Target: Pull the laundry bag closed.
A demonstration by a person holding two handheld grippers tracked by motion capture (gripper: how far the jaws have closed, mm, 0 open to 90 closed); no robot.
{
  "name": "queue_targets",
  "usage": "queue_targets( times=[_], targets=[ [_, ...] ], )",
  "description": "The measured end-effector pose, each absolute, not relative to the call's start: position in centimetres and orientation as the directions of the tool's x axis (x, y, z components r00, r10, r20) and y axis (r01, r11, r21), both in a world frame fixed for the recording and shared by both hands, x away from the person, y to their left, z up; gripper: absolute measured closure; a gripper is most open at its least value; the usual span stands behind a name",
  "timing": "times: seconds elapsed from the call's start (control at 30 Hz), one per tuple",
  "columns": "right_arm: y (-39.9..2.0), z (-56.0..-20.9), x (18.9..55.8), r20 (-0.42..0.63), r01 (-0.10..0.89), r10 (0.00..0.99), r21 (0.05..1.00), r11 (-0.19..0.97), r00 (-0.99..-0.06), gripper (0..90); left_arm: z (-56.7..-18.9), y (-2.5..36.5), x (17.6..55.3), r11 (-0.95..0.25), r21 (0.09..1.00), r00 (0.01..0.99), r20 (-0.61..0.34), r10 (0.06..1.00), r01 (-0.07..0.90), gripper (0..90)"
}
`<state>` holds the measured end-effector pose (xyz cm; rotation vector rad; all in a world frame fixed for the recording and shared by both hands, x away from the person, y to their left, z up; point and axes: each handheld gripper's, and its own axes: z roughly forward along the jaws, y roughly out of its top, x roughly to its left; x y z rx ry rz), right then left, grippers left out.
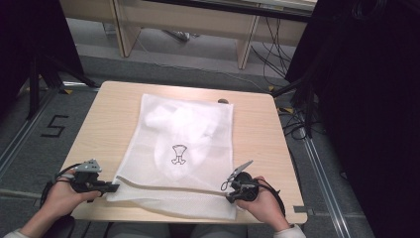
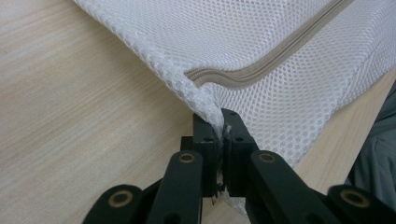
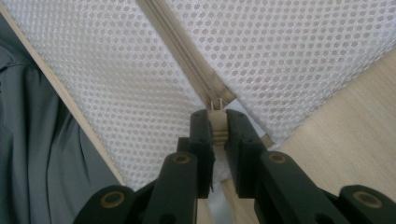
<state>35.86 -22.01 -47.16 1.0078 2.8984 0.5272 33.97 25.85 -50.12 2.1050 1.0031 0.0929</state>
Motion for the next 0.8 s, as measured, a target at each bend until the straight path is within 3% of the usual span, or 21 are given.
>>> queue_targets(
  times=[0.27,0.47,0.57,0.8],
  targets=[
    [-22.0,-47.3,35.8,0.110,0.619,0.624,0.339,0.709,-0.774,80.0,-50.2,25.8,34.0,-0.397,0.662,0.688,-0.252,0.681,0.635,79.9],
    [-22.4,-47.1,35.6,0.134,0.642,0.645,0.371,0.671,-0.752,69.1,-49.9,26.0,34.2,-0.408,0.708,0.698,-0.167,0.696,0.576,57.2],
    [-22.8,-46.9,35.8,0.147,0.654,0.666,0.431,0.622,-0.731,59.5,-49.7,25.9,34.2,-0.342,0.752,0.678,-0.185,0.711,0.564,45.4],
    [-24.5,-46.3,36.4,0.167,0.693,0.747,0.543,0.475,-0.643,49.4,-49.4,26.0,34.5,-0.315,0.799,0.681,-0.154,0.716,0.512,30.3]
  ],
)
